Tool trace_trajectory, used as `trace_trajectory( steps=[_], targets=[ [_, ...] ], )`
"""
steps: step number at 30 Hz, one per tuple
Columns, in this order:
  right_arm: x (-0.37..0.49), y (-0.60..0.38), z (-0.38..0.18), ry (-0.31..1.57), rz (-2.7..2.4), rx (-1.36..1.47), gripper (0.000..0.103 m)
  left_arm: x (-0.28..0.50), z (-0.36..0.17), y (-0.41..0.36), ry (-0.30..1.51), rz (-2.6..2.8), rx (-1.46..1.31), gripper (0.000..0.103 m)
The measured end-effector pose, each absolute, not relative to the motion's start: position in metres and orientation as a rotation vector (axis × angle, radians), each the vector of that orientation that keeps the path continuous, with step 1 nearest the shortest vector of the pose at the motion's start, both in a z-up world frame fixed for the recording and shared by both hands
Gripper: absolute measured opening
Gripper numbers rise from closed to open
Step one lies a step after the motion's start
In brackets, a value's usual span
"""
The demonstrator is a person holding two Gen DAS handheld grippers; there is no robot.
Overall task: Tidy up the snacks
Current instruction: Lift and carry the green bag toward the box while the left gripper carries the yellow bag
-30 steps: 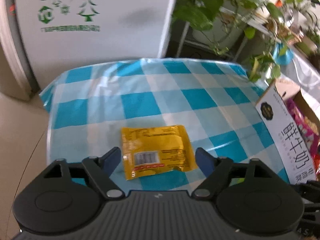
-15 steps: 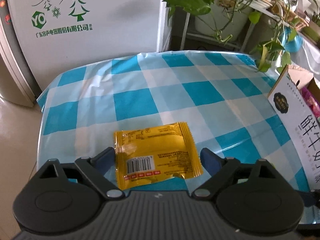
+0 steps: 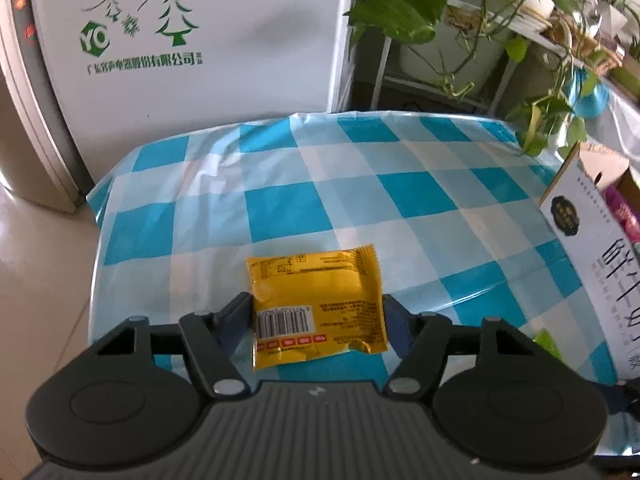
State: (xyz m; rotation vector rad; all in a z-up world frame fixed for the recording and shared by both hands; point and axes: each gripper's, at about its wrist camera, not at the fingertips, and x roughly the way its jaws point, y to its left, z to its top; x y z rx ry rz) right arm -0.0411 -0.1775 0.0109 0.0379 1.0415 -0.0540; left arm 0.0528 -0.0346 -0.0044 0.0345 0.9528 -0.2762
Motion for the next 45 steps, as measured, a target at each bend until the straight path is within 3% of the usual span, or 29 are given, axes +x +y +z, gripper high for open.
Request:
trace_trajectory(
  steps=[45],
  targets=[
    [-0.116,-0.198,0.035,0.909,-0.091,0.093,0.057,-0.064,0.033,-0.021,0.839,-0.398,0.011,0.067]
  ],
)
